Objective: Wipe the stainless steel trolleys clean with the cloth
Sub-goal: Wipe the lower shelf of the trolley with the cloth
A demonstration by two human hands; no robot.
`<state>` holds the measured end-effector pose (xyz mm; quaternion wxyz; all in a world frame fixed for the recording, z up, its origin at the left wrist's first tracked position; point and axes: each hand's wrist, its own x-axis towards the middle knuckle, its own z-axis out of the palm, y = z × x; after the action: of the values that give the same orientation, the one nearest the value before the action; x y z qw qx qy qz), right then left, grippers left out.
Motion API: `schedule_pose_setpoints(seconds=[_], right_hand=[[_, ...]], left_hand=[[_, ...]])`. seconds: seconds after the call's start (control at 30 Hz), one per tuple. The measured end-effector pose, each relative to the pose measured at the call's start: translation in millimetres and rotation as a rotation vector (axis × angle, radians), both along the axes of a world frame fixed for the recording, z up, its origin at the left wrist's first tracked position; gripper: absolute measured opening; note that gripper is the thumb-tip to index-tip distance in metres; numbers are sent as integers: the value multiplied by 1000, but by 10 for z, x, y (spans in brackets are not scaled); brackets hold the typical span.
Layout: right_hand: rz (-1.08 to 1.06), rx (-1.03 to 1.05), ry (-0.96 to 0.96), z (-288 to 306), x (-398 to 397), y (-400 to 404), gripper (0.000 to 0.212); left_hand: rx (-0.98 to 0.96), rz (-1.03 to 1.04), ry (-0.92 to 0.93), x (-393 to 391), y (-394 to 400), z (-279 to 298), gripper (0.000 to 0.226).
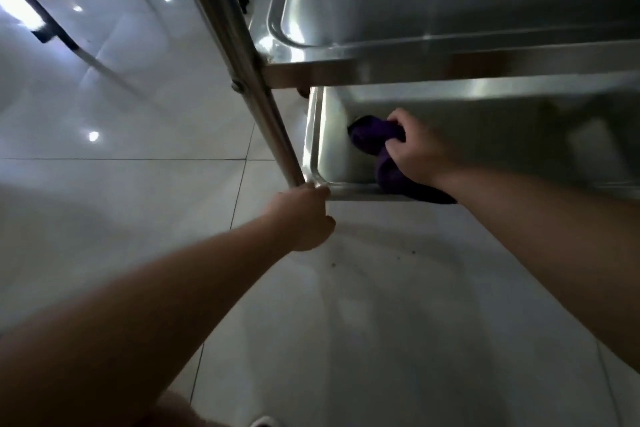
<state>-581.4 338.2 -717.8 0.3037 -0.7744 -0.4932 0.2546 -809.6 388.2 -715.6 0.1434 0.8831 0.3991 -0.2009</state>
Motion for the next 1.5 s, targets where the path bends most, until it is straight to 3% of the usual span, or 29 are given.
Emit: schedule_pose_setpoints(seconds=[0.17,0.33,0.4,0.47,0.57,0.67,0.77,0.93,1.1,1.2,1.27,1.37,1.5], right_hand=[[-58,117,31,-171,-55,232,20],[-28,214,-50,-288,-217,504,23],[-19,243,-64,-326,-322,602,32],[18,257,-42,-390,-459,665,39],[203,132,-76,-600,-656,683,45],[547,-108,-360,-841,-791,670,50],[554,-172,-371,-908,-787,587,63],[478,-181,-506,-955,-416,152,64],[82,-315,-533,-1050,378,-173,78],[-184,-459,-461,-1083,662,42,76],[-252,-461,-426,-1059,588,358,72],[-95,-382,-433,-980,118,834,65],[338,-253,-438,-976,-597,902,65]], left_hand=[[-75,132,-59,-300,239,-177,32],[-29,312,-190,-525,456,-299,48],[-13,363,-332,-547,533,-270,61],[12,360,-511,-515,583,-229,59],[2,396,-848,-385,583,-194,39],[-150,519,-1131,-162,561,-217,25],[-317,611,-1360,-11,570,-276,6],[-300,621,-1387,4,612,-356,10],[-266,634,-1428,52,630,-414,14],[-275,647,-1463,71,634,-448,15],[-262,649,-1476,91,623,-461,15],[-276,658,-1494,102,614,-458,12],[-327,610,-1509,83,612,-463,14]])
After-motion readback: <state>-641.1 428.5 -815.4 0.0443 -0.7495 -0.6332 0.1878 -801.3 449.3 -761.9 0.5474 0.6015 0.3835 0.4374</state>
